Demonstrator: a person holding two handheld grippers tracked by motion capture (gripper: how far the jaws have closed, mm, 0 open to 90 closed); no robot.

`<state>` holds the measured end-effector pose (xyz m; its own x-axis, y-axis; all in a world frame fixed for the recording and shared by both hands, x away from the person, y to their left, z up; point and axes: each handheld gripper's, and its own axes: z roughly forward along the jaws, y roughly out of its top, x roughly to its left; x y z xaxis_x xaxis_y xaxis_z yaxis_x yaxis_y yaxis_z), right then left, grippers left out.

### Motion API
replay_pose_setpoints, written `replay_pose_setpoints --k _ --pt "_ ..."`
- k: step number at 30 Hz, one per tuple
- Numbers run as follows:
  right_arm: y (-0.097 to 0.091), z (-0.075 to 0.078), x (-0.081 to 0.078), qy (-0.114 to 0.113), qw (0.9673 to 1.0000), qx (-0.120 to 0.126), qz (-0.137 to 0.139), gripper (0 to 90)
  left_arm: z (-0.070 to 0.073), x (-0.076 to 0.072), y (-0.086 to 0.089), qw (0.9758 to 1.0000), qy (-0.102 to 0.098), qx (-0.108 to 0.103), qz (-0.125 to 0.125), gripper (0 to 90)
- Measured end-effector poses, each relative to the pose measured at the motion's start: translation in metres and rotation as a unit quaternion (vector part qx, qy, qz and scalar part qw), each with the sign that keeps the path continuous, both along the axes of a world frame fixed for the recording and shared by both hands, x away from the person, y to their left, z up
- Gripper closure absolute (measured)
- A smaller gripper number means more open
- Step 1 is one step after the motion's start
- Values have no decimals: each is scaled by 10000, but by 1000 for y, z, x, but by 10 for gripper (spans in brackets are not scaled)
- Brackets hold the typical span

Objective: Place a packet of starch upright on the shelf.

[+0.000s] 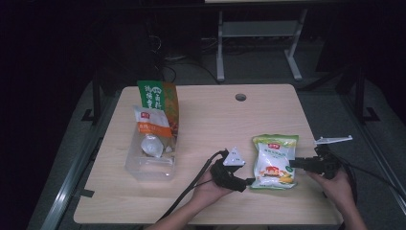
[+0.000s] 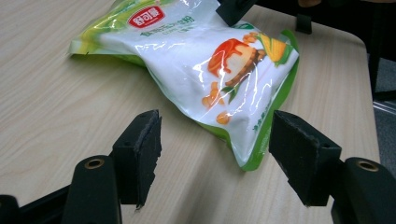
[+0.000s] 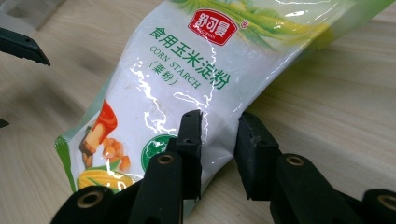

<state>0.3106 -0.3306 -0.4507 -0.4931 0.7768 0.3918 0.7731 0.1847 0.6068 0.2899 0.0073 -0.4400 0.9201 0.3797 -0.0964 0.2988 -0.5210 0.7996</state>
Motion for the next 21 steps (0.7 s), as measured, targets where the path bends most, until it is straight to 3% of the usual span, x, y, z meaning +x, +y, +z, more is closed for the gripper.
replay_pose_setpoints --k 11,17,21 --pt "10 3 -11 9 9998 -134 114 712 -1 3 -1 10000 31 25 45 339" --pt "8 2 -4 176 9997 -48 165 497 0 6 -4 10000 14 58 23 339" --pt "7 -2 7 311 9994 93 109 418 -1 8 -7 10000 68 50 -6 329"
